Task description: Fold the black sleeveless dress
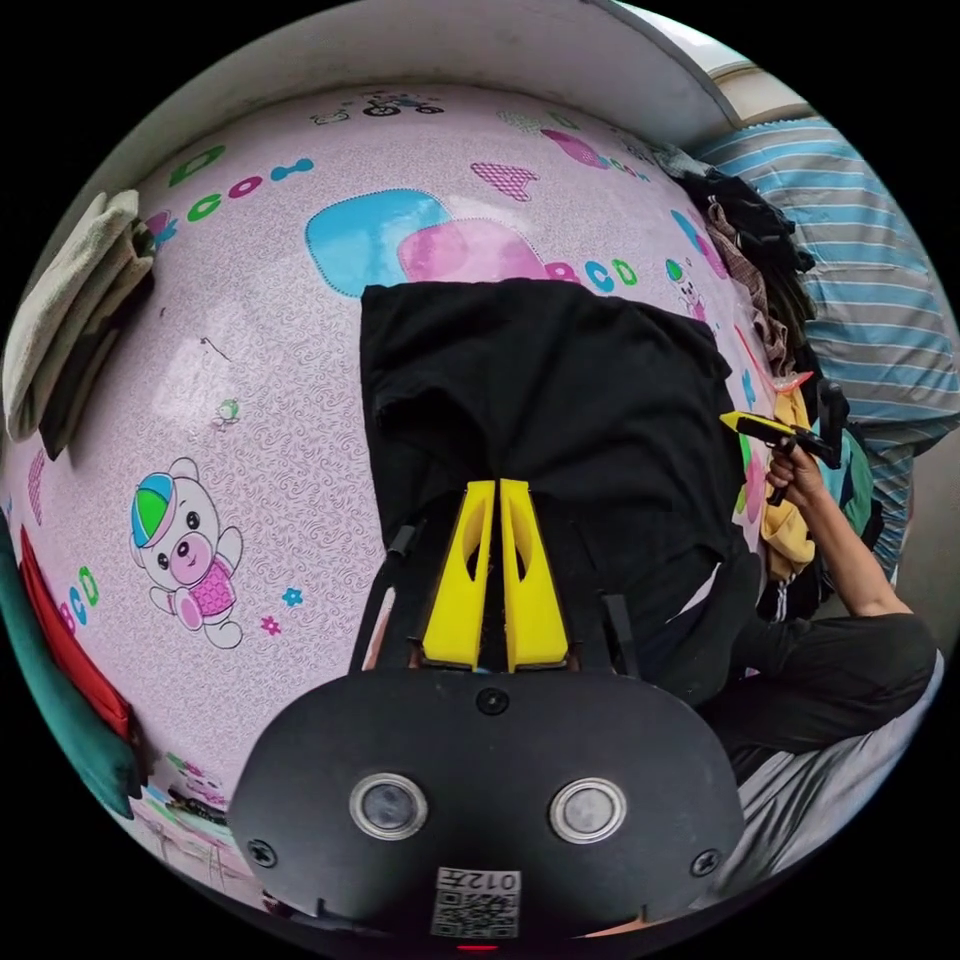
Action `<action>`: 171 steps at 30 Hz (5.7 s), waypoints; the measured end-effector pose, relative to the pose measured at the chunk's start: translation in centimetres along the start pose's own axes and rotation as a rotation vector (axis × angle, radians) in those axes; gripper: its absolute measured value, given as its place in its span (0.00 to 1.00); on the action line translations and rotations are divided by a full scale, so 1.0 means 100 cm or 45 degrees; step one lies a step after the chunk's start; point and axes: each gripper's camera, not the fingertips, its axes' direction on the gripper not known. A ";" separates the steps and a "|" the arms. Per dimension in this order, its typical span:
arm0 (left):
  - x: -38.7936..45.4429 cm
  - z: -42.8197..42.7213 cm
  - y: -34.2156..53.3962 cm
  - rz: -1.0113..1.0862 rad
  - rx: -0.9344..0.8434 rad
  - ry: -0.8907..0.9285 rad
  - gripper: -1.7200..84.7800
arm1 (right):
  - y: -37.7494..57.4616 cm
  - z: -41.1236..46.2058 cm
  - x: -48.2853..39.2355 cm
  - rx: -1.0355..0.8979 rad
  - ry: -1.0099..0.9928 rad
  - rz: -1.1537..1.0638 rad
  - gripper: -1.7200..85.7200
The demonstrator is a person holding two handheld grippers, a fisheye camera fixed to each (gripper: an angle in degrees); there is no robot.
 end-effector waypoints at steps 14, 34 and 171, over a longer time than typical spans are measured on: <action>0.147 0.013 -0.019 0.486 -0.149 -0.193 0.03 | -0.011 0.043 -0.132 -0.215 0.199 -0.476 0.01; 0.294 0.051 -0.041 0.935 -0.532 -0.362 0.02 | -0.016 0.087 -0.236 -0.547 0.293 -0.809 0.01; 0.411 0.014 -0.078 0.717 -0.019 -0.002 0.02 | -0.008 -0.027 0.067 0.032 -0.138 0.117 0.04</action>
